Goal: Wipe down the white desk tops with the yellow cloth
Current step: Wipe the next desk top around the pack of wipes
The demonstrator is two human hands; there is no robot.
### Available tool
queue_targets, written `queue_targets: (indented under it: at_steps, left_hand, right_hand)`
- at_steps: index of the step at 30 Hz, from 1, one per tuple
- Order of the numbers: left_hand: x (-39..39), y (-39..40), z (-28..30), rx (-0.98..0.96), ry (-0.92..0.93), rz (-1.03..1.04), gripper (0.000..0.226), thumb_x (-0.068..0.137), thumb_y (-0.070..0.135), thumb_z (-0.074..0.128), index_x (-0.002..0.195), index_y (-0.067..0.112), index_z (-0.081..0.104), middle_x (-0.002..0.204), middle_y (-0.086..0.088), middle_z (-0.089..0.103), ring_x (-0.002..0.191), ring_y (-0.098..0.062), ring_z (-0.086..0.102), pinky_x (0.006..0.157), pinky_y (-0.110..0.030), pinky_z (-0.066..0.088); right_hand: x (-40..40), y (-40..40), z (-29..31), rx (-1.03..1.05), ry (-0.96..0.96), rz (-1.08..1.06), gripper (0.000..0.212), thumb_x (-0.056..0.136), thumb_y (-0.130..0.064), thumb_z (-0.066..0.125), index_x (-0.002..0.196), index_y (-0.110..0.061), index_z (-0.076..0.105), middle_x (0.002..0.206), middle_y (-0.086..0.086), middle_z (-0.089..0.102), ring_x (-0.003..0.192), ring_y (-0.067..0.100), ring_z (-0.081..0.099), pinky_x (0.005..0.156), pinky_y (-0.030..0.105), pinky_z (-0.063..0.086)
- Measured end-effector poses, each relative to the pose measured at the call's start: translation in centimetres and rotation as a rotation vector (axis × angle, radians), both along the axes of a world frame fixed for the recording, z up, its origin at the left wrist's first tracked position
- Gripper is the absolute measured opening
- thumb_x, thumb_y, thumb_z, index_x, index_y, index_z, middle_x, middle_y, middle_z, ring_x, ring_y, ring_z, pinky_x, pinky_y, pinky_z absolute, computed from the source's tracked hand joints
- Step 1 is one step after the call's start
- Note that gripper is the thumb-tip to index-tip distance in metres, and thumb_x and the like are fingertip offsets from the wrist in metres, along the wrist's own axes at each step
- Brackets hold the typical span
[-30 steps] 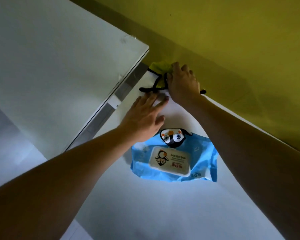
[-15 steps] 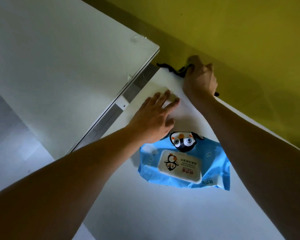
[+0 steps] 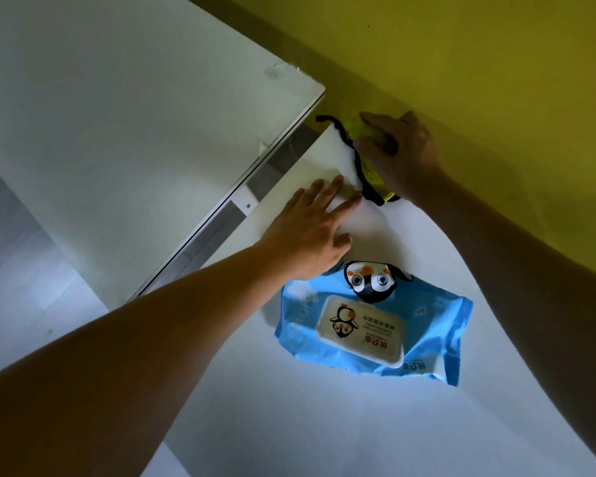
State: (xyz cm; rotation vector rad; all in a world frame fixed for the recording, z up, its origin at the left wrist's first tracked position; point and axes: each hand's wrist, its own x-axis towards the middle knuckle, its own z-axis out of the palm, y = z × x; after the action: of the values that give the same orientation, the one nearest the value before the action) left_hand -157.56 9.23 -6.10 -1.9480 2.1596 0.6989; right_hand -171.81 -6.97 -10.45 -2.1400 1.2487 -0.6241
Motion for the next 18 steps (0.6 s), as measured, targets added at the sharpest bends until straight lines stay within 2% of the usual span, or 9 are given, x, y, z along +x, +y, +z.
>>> queue_targets:
  at_steps: [2,4,5,7,9,11,13,15,18]
  left_hand:
    - [0.1,0.0,-0.1,0.003,0.002,0.000,0.072,0.110,0.050,0.037,0.167,0.033,-0.003,0.174,-0.009,-0.017,0.161,-0.030,-0.011,0.120,-0.035,-0.012]
    - [0.2,0.0,-0.2,0.000,0.005,-0.004,0.073,0.110,0.050,0.037,0.167,0.033,-0.004,0.173,-0.009,-0.018,0.160,-0.030,-0.012,0.121,-0.035,-0.012]
    - [0.3,0.0,-0.3,-0.002,0.003,-0.008,0.073,0.109,0.050,0.037,0.167,0.033,-0.004,0.173,-0.009,-0.018,0.160,-0.030,-0.012,0.121,-0.036,-0.012]
    - [0.4,0.0,-0.4,-0.003,0.000,-0.017,0.074,0.109,0.050,0.038,0.167,0.032,-0.005,0.173,-0.009,-0.019,0.160,-0.030,-0.013,0.122,-0.036,-0.012]
    - [0.5,0.1,-0.6,-0.009,-0.014,-0.023,0.075,0.109,0.050,0.038,0.167,0.032,-0.006,0.173,-0.009,-0.020,0.160,-0.030,-0.014,0.122,-0.037,-0.013]
    - [0.5,0.2,-0.6,-0.015,-0.024,-0.022,0.076,0.108,0.049,0.039,0.167,0.031,-0.006,0.173,-0.009,-0.019,0.160,-0.031,-0.013,0.123,-0.037,-0.012]
    - [0.3,0.0,-0.5,-0.013,-0.022,-0.023,0.076,0.108,0.048,0.039,0.167,0.029,-0.005,0.174,-0.010,-0.016,0.161,-0.032,-0.010,0.125,-0.039,-0.009]
    - [0.2,-0.3,-0.4,-0.001,-0.026,-0.040,0.073,0.108,0.048,0.034,0.168,0.025,-0.001,0.175,-0.011,-0.011,0.161,-0.034,-0.007,0.128,-0.044,-0.004]
    - [0.6,-0.1,-0.2,0.013,-0.074,-0.093,0.071,0.104,0.050,0.025,0.167,0.018,0.014,0.175,-0.013,-0.005,0.161,-0.037,-0.005,0.131,-0.052,0.005]
  right_hand:
    - [0.1,-0.7,0.3,0.120,0.002,0.034,0.047,0.095,-0.046,0.054,0.140,-0.033,0.059,0.103,0.001,0.040,0.111,0.030,0.050,0.093,0.035,0.041]
    - [0.1,-1.0,0.6,0.244,-0.036,0.064,0.053,0.089,-0.047,0.047,0.140,-0.039,0.058,0.103,-0.006,0.037,0.120,0.029,0.045,0.105,0.048,0.042]
    - [-0.1,-1.0,0.8,0.241,-0.005,0.106,0.056,0.087,-0.047,0.046,0.141,-0.043,0.055,0.112,-0.008,0.039,0.127,0.029,0.042,0.110,0.049,0.039]
    - [-0.4,-0.8,0.8,0.188,0.105,0.221,0.059,0.091,-0.043,0.053,0.150,-0.042,0.043,0.148,0.000,0.036,0.143,0.030,0.030,0.118,0.043,0.030]
    - [0.3,-0.4,1.1,0.156,0.151,0.275,0.062,0.100,-0.035,0.058,0.157,-0.035,0.031,0.162,0.007,0.027,0.145,0.033,0.033,0.113,0.040,0.032]
    - [1.9,0.3,1.3,0.110,0.211,0.187,0.060,0.105,-0.037,0.050,0.159,-0.035,0.025,0.149,0.016,0.039,0.128,0.040,0.048,0.099,0.042,0.042]
    - [3.9,0.6,1.3,0.045,0.303,0.077,0.055,0.107,-0.041,0.041,0.158,-0.035,0.023,0.135,0.019,0.045,0.117,0.043,0.054,0.088,0.044,0.046]
    - [5.5,0.4,1.6,0.049,0.336,0.023,0.052,0.107,-0.043,0.038,0.155,-0.029,0.024,0.134,0.019,0.046,0.117,0.044,0.054,0.084,0.045,0.047]
    - [6.0,-0.7,2.0,0.185,0.327,0.088,0.056,0.105,-0.043,0.042,0.155,-0.026,0.023,0.137,0.020,0.044,0.113,0.046,0.055,0.080,0.044,0.045]
